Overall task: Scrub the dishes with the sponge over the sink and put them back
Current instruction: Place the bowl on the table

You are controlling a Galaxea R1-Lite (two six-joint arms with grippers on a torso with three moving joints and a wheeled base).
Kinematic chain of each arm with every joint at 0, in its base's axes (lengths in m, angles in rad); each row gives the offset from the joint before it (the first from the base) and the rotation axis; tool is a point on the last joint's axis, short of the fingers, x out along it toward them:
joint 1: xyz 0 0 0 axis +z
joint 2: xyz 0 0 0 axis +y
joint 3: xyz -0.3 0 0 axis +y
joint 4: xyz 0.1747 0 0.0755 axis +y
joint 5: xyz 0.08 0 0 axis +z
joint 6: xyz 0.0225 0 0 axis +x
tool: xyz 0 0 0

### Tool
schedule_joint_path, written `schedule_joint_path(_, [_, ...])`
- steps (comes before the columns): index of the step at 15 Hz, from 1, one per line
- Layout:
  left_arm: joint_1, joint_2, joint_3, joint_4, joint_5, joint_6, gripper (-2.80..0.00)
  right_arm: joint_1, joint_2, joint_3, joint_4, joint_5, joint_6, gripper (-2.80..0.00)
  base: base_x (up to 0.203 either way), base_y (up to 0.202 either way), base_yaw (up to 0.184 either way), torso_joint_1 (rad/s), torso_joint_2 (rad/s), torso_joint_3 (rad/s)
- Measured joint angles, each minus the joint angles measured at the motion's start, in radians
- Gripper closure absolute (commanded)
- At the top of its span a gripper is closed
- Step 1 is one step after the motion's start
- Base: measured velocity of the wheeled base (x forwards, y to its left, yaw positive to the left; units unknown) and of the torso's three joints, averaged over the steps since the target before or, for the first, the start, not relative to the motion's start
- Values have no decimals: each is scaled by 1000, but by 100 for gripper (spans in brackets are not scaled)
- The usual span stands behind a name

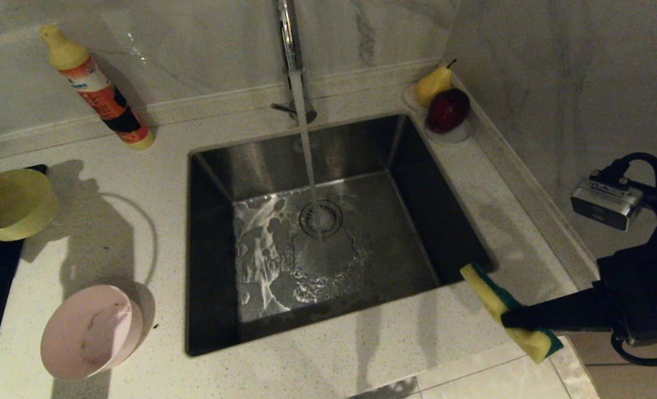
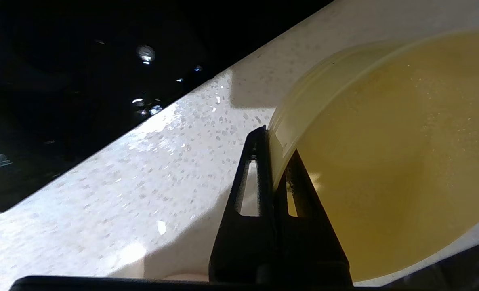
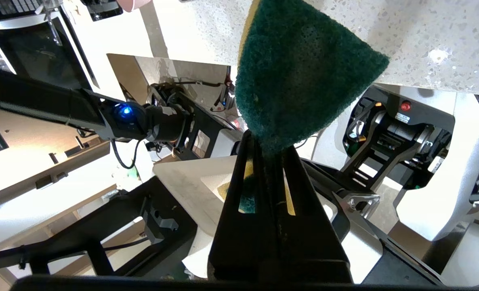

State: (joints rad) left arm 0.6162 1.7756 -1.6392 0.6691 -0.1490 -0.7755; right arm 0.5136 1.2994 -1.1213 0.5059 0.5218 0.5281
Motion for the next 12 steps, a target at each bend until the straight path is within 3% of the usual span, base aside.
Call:
schedule_joint_path(3, [-1,90,-54,-4,-58,-2,0,0,1,7,-1,1,-3,0,0,0,0,0,0,0])
schedule_joint_path(7, [-26,177,-148,4,-81,-16,0,-1,3,15,-2,1,-3,0,0,0,0,0,0,0])
schedule_joint_path(11, [-51,223,-168,3,-80,-15,0,-3,2,25,-2,3,-2,0,0,0,0,0,0,0])
schedule_joint_path(12, [-54,227,-169,3,-79,-15,-76,-3,1,27,-4,3,-2,0,0,0,0,0,0,0])
